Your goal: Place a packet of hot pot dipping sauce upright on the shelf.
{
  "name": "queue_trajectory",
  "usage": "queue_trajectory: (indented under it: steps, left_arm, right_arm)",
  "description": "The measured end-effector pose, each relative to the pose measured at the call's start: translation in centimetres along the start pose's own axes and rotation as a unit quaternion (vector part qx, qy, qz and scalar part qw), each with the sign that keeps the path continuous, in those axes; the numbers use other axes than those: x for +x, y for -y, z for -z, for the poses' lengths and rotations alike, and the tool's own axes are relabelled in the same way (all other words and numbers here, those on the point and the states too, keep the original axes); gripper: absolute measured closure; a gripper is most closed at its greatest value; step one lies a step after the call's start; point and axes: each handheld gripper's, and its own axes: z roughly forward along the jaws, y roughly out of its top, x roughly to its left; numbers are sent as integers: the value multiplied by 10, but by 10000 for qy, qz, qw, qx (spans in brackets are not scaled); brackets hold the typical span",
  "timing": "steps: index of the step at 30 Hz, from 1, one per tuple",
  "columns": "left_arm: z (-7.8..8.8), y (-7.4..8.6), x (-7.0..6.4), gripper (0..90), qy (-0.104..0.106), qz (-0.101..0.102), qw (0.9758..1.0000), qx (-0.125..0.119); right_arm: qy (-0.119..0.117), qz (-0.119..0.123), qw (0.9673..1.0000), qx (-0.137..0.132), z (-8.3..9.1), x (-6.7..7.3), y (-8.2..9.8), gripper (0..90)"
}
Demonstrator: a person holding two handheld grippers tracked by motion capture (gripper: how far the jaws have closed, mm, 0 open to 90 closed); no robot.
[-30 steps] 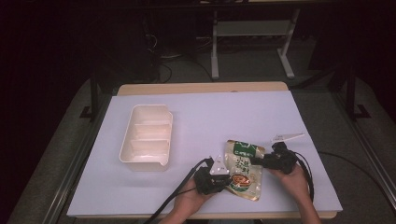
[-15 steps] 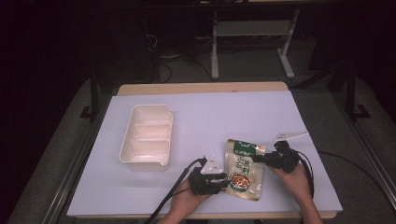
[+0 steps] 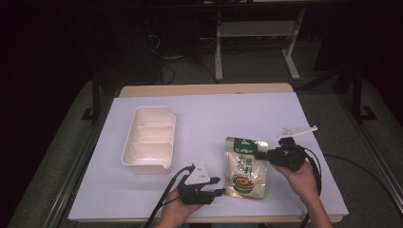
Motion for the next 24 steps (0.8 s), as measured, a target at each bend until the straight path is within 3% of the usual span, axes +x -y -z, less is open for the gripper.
queue_trajectory:
  steps: [14, 24]
  left_arm:
    - [22, 11, -7, 509, -74, -88, 9999, -87]
    - [38, 15, -6, 450, -102, -170, 9996, -212]
  right_arm:
    - [33, 383, 9988, -319, 12, 28, -32, 893]
    - [256, 706, 9965, -376, 11, 45, -60, 895]
